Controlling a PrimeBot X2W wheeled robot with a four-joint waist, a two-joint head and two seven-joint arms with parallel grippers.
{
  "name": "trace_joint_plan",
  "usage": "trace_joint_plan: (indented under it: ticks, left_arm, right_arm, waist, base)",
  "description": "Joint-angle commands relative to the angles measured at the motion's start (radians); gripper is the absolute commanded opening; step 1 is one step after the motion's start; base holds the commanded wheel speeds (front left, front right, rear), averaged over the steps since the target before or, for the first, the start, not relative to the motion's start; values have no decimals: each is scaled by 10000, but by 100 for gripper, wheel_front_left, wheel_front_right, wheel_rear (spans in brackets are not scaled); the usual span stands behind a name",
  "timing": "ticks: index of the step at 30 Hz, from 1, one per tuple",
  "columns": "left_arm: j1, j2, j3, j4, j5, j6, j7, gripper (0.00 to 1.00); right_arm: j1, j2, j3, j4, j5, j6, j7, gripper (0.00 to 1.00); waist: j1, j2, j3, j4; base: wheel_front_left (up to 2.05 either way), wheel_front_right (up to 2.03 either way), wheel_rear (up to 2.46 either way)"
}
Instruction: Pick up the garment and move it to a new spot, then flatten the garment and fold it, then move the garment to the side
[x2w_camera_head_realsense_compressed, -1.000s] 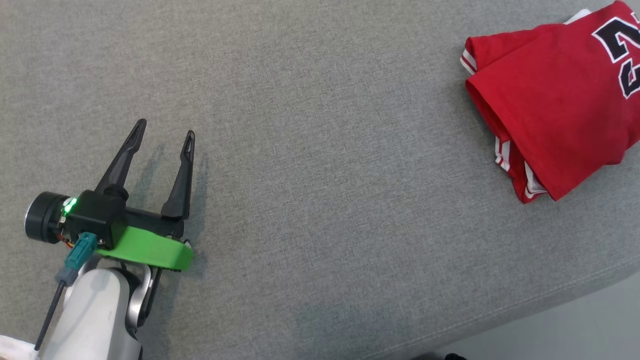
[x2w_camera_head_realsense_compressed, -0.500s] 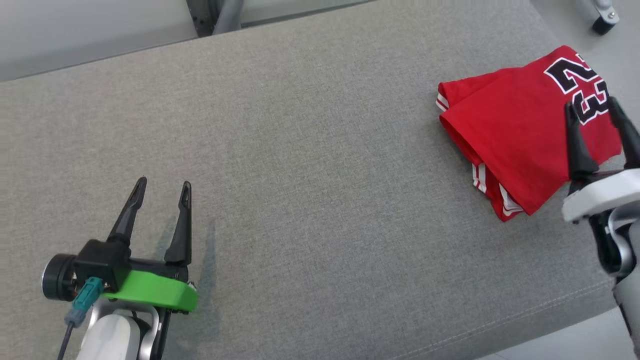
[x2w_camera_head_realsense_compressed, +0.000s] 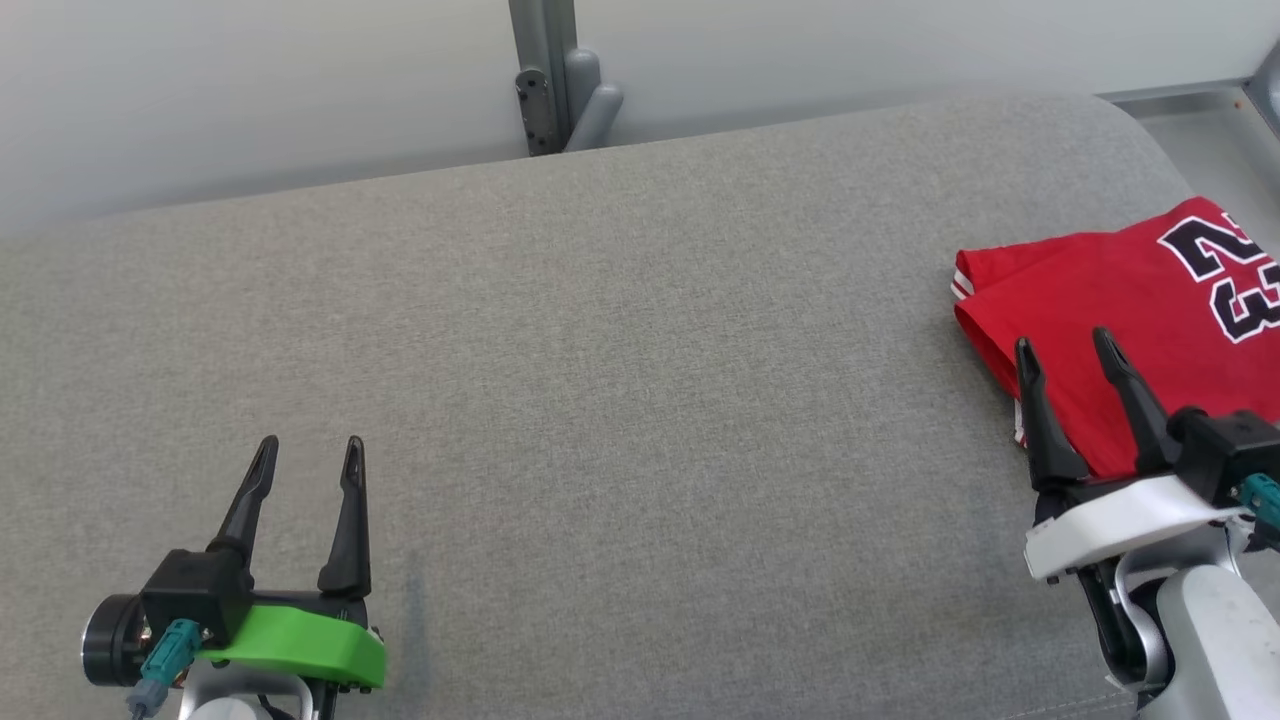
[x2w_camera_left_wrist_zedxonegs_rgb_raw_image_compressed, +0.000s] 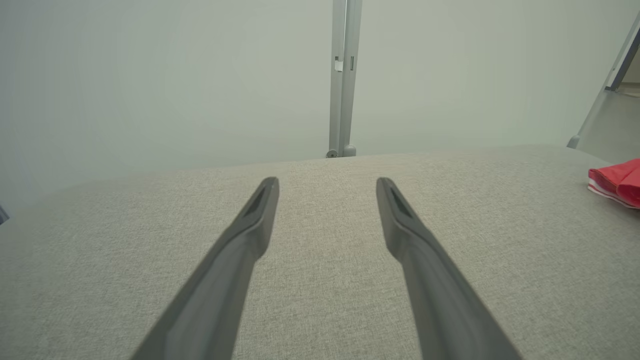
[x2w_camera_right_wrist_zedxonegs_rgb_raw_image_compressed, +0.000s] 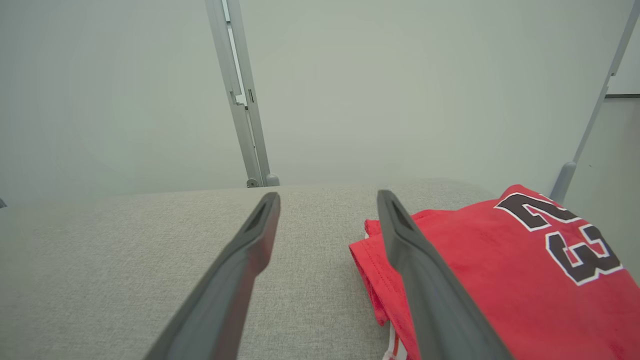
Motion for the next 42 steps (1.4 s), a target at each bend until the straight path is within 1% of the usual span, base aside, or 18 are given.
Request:
trace_joint_plan:
  ticks: [1, 5, 11, 16, 22, 29, 42]
  left_arm:
    - [144, 9, 7, 29, -49, 51, -42, 100]
    - [477, 26, 49, -3, -161, 130, 20, 100]
    - [882, 98, 60, -159, -261, 251, 127, 100]
    - [1043, 157, 3, -238, -297, 271, 257, 100]
    - [1199, 248, 3, -294, -335, 287, 328, 100]
    - [1186, 317, -82, -333, -345, 306, 427, 100]
    - [965, 349, -216, -155, -405, 240, 386, 100]
  right_arm:
    - [213, -2, -27, -71, -58, -15, 53, 100]
    - [789, 211, -68, -387, -182, -15, 287, 100]
    - [1562, 341, -302, -853, -339, -15, 530, 100]
    - [2116, 480, -636, -1239, -452, -15, 734, 100]
    - [2603, 656, -951, -1699, -602, -15, 942, 100]
    - [2850, 748, -1123, -2025, -656, -15, 1167, 100]
    - [2944, 827, -1160, -2122, -663, -14, 1190, 100]
  waist:
    - [0, 0, -533, 498]
    - [0, 0, -850, 696]
    - [0, 0, -1096, 823]
    - [0, 0, -1241, 959]
    - [0, 0, -1365, 970]
    - [0, 0, -1455, 964]
    - [0, 0, -1428, 998]
  base:
    - [0, 0, 0]
    - [0, 0, 0]
    - [0, 0, 0]
    - [0, 0, 0]
    - [0, 0, 0]
    - [0, 0, 0]
    - [0, 0, 0]
